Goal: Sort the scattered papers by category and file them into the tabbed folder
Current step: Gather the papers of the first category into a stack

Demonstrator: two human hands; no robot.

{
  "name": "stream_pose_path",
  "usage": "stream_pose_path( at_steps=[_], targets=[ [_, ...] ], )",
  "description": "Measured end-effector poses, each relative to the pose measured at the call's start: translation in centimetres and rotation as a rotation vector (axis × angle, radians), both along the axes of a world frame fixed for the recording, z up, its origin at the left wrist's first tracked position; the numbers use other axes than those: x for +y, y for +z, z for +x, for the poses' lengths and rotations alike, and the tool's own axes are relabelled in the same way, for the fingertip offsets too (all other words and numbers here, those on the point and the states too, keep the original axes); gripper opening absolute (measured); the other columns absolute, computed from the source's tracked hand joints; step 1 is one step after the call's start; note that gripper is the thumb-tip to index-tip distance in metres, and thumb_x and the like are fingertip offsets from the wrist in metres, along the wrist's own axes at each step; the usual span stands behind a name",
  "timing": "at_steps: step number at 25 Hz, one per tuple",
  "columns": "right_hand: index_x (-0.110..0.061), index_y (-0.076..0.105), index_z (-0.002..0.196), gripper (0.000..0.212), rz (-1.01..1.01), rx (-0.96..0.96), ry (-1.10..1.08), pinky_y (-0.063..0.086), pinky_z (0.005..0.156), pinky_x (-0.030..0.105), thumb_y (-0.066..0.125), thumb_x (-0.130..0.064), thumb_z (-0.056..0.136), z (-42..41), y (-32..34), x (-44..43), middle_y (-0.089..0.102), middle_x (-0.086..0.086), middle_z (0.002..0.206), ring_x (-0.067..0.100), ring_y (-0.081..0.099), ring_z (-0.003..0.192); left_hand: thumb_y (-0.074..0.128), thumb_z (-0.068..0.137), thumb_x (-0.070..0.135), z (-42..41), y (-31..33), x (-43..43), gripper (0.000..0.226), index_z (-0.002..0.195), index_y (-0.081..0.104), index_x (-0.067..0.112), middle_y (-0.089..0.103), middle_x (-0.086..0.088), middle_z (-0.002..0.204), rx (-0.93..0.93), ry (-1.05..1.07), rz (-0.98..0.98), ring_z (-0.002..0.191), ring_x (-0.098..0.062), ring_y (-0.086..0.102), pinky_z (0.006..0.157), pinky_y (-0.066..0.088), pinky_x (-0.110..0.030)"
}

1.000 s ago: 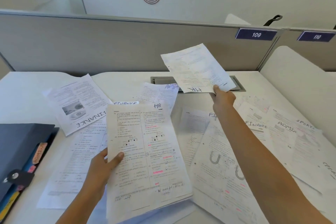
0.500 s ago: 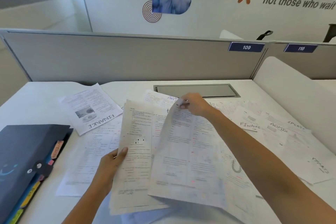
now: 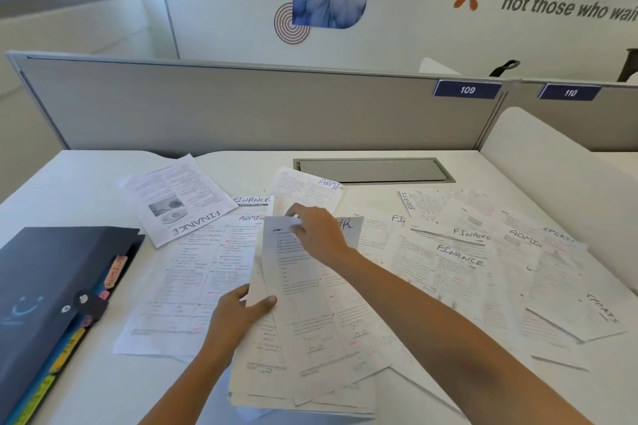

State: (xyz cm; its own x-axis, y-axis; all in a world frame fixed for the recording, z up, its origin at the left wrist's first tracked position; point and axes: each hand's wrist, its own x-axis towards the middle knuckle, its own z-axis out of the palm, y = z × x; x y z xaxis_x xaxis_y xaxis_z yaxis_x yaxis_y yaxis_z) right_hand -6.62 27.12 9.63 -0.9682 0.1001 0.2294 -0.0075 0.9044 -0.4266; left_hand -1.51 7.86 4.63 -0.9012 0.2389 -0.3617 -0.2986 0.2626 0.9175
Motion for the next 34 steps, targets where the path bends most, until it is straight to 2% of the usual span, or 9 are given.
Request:
stream_pose_path(
  at_steps=[5,8,11,14,17,20,25,28,34],
  targets=[
    [-0.015,0.037,0.141,0.058,-0.235,0.236,-0.156,0.024,0.116,0.035,0.062,-0.009,0.088,1.4,-1.1,1.5,0.047,0.002,0.138,0.019,0.030,0.136,0.075,0.078,0.018,-0.1,-0.8,0.7,0.031,0.107,0.063,0.022,0.074,-0.001,0.092,0.035,0.039,-0.060,0.075,-0.020,0.072,0.070,0.059,-0.039],
    [-0.008,0.038,0.136,0.052,-0.416,0.320,-0.530,0.035,0.106,0.030,0.060,-0.011,0.089,3.7,-2.2,3.9,0.044,0.007,0.135,0.021,0.035,0.129,0.074,0.080,0.019,-0.3,-0.3,0.9,0.028,0.104,0.063,0.025,0.072,0.003,0.095,0.095,0.061,-0.011,0.082,-0.018,0.071,0.069,0.057,-0.034],
    [-0.003,0.045,0.116,0.039,-0.571,0.095,-0.759,0.041,0.079,0.030,0.062,-0.026,0.089,6.4,-4.0,5.4,0.052,0.014,0.117,0.028,0.048,0.111,0.075,0.078,0.014,-0.9,0.6,0.4,0.025,0.100,0.067,0.022,0.075,0.001,0.090,0.041,0.060,0.130,0.082,-0.019,0.072,0.064,0.055,-0.028],
    [-0.005,0.043,0.115,0.043,-0.813,-0.210,-0.680,0.044,0.080,0.031,0.055,-0.039,0.091,7.8,-5.7,5.3,0.055,0.006,0.111,0.024,0.056,0.103,0.074,0.078,0.012,-1.4,0.8,-0.1,0.023,0.099,0.068,0.019,0.076,-0.001,0.090,-0.018,0.063,0.192,0.080,-0.020,0.073,0.063,0.056,-0.030],
    [-0.011,0.061,0.110,0.034,-0.945,-0.326,-0.561,0.051,0.094,0.039,0.058,-0.036,0.088,8.2,-6.9,4.7,0.067,0.001,0.108,0.023,0.063,0.102,0.060,0.091,0.016,-1.8,0.0,-0.2,0.013,0.103,0.065,0.017,0.073,-0.006,0.098,-0.015,0.114,0.086,0.088,-0.025,0.069,0.076,0.056,-0.039],
    [-0.014,0.073,0.094,0.012,-1.002,-0.281,-0.490,0.055,0.089,0.044,0.069,-0.020,0.083,9.4,-7.2,3.9,0.075,0.002,0.093,0.023,0.070,0.090,0.045,0.099,0.020,-1.0,-0.7,-0.7,0.024,0.106,0.066,0.013,0.071,-0.008,0.098,-0.029,0.190,-0.015,0.091,-0.028,0.067,0.089,0.052,-0.048],
    [-0.012,0.073,0.098,0.017,-1.191,-0.196,-0.443,0.057,0.082,0.039,0.072,-0.013,0.081,11.4,-6.1,4.1,0.076,0.004,0.094,0.023,0.072,0.089,0.075,0.079,0.025,-0.9,-0.6,-1.4,0.011,0.087,0.074,0.017,0.075,-0.002,0.082,0.022,0.297,0.037,0.082,-0.028,0.070,0.080,0.056,-0.045],
    [-0.012,0.072,0.099,0.019,-1.209,-0.190,-0.414,0.058,0.082,0.041,0.074,-0.012,0.080,12.3,-5.8,3.9,0.076,0.004,0.096,0.023,0.073,0.086,0.084,0.066,0.034,-0.6,0.3,-1.7,0.028,0.079,0.069,0.014,0.074,-0.002,0.080,0.095,0.359,0.018,0.079,-0.027,0.069,0.075,0.057,-0.048],
    [-0.017,0.073,0.096,0.018,-1.193,0.017,-0.500,0.059,0.078,0.040,0.075,-0.013,0.078,13.0,-5.6,2.7,0.076,-0.002,0.092,0.020,0.073,0.082,0.058,0.087,0.048,0.2,1.8,-1.2,0.043,0.081,0.056,0.006,0.068,-0.011,0.076,0.345,0.385,-0.054,0.069,-0.032,0.065,0.063,0.054,-0.048]
  ],
)
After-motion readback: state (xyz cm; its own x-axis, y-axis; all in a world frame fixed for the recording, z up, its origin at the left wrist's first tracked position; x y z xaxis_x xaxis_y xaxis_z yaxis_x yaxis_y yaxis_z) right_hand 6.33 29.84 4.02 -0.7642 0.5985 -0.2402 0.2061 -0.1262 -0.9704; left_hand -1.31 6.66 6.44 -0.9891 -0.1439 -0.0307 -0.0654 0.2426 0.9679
